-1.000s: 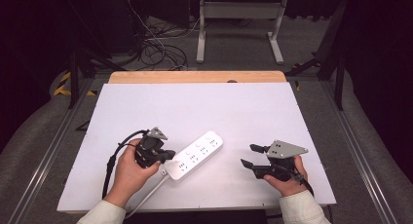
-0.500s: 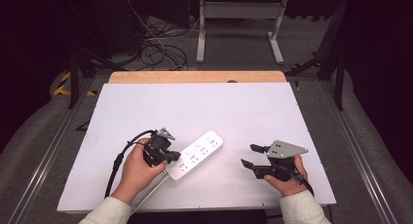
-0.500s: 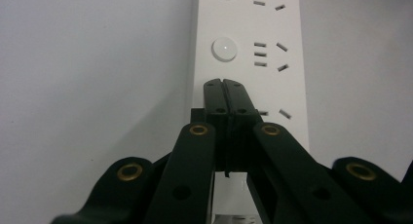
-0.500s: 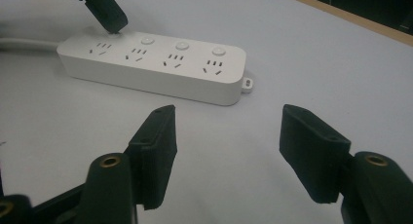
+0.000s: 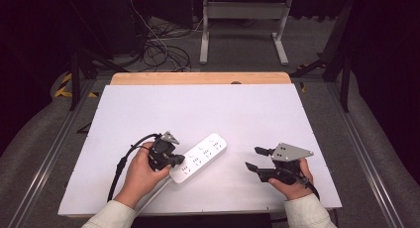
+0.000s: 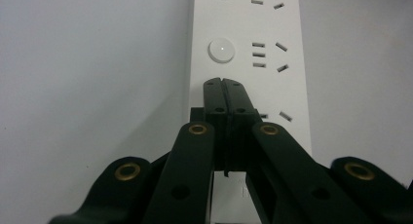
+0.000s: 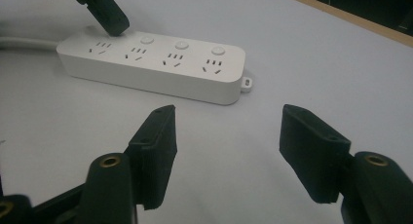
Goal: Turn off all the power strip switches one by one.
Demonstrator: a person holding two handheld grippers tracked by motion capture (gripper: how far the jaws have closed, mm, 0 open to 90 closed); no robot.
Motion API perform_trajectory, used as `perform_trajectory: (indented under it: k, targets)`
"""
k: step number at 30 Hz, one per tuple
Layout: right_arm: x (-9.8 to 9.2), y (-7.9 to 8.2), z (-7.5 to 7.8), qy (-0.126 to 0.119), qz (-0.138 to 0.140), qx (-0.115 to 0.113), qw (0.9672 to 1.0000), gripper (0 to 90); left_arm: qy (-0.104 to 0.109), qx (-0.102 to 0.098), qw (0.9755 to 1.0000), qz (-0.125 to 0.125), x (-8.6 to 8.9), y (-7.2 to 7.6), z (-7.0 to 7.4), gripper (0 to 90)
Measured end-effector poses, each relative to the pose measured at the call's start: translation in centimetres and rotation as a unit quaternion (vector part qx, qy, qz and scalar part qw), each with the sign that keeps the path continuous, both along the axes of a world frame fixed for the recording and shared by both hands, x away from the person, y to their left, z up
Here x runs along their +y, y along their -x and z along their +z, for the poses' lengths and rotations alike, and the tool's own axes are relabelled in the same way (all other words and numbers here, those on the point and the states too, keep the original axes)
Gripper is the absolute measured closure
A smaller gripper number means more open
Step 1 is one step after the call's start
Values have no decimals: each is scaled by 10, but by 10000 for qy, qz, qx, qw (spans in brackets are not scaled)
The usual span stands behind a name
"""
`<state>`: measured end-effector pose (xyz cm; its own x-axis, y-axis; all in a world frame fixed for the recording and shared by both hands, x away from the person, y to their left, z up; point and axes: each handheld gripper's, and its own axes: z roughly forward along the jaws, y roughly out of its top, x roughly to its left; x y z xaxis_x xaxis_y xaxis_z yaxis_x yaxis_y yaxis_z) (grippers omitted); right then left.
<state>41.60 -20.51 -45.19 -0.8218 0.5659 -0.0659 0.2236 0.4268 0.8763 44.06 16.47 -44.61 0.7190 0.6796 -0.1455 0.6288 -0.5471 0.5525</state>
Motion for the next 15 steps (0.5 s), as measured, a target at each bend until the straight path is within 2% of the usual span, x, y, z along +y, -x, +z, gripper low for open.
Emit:
perform_trajectory:
  k: [4, 10, 15]
  targets:
    - [0, 0, 0, -3, 6, 1, 10000, 394, -108, -116, 9999, 55, -4, 3, 0, 900]
    - [2, 0, 0, 11, 4, -1, 10000, 394, -122, -130, 9998, 89, -3, 4, 0, 900]
    - [2, 1, 0, 11, 8, -13, 10000, 394, -44, -74, 9999, 94, -2, 3, -1, 900]
